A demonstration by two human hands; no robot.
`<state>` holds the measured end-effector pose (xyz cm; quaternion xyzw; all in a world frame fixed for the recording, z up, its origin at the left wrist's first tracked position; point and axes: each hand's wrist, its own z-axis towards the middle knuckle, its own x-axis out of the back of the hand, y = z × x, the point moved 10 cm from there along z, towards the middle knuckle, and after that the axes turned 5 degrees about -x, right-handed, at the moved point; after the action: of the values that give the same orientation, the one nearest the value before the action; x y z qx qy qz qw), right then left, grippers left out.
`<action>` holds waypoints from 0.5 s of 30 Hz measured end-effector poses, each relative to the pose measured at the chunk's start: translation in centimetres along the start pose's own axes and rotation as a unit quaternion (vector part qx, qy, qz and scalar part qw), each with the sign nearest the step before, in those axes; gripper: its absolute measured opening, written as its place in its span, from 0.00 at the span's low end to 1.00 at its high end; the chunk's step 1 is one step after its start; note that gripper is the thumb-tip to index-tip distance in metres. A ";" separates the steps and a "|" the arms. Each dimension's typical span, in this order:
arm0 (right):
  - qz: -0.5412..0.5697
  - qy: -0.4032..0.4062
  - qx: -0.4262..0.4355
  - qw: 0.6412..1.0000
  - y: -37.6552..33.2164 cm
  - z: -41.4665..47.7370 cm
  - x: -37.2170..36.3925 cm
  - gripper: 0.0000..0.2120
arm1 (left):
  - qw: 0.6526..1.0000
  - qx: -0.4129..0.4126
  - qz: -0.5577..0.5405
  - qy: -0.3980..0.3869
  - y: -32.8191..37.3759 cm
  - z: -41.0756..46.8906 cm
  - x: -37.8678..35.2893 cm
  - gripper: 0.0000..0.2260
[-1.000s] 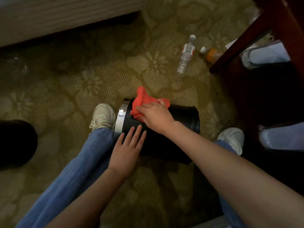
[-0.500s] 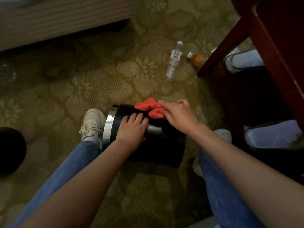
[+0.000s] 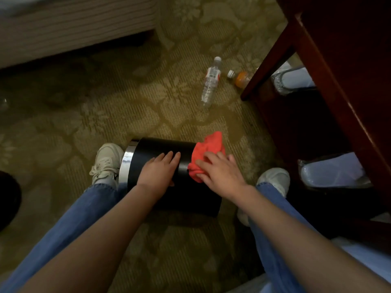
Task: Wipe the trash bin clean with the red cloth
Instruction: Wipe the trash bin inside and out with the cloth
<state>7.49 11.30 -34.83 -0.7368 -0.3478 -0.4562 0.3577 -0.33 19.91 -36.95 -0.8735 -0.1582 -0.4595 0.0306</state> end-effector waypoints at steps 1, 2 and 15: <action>0.007 -0.002 -0.014 1.000 -0.1 -0.4 -0.5 0.19 | 1.000 -0.004 0.015 0.004 0.4 -0.3 0.0 0.39; 0.014 0.008 -0.031 0.999 -0.1 -0.8 -0.5 0.19 | 1.000 -0.009 0.027 0.011 0.7 -0.6 -0.1 0.39; 0.054 -0.008 -0.274 0.960 4.4 1.8 -1.2 0.17 | 0.996 -0.036 0.072 0.028 1.2 -3.5 -2.4 0.44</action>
<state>11.51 10.42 -37.44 -0.8282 -0.1723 -0.5077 0.1635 -4.06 17.45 -36.78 -0.8700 -0.0770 -0.4857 0.0366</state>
